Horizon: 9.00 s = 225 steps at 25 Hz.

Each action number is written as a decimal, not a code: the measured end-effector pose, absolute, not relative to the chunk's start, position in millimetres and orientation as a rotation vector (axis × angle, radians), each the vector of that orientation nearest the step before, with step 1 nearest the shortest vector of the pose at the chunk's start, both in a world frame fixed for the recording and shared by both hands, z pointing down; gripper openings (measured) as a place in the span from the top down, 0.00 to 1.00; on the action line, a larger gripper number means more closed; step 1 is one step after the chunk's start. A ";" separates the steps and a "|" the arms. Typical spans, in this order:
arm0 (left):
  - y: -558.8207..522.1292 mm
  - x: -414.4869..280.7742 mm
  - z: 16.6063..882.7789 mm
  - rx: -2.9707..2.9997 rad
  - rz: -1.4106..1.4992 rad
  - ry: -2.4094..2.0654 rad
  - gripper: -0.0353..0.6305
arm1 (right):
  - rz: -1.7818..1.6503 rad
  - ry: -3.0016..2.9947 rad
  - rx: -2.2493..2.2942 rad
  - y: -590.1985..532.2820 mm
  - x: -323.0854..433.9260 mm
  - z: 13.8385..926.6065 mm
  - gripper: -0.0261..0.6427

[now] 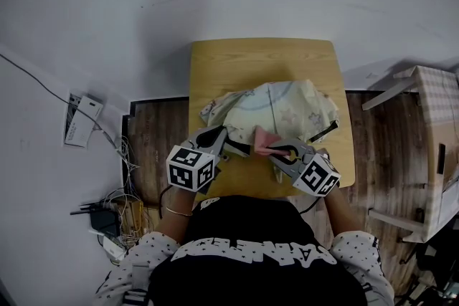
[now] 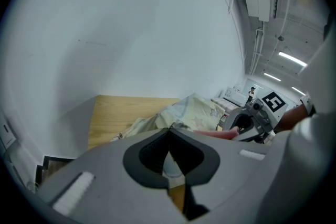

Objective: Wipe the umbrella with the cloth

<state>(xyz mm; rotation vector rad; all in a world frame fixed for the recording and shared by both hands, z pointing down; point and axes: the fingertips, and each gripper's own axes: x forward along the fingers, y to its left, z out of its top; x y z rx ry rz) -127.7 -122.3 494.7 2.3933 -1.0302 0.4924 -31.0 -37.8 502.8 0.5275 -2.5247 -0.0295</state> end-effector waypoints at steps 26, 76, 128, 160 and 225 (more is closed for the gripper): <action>-116.4 -129.4 496.3 2.342 0.474 -1.094 0.94 | -0.718 -2.063 0.944 -146.5 30.7 444.5 0.91; -117.1 -131.0 501.4 2.323 0.498 -1.146 0.94 | -0.500 -2.032 0.676 -84.3 36.1 530.1 0.91; -56.3 31.8 436.5 2.934 0.491 -0.780 0.71 | -0.100 -2.275 1.867 -55.3 158.2 373.0 0.91; -108.5 138.4 507.9 2.569 0.827 -1.348 0.73 | 0.063 -2.629 1.436 -113.8 230.3 413.5 0.91; -87.1 -4.2 466.8 2.536 0.610 -1.457 0.95 | 0.075 -2.723 0.690 -88.8 25.4 472.0 0.91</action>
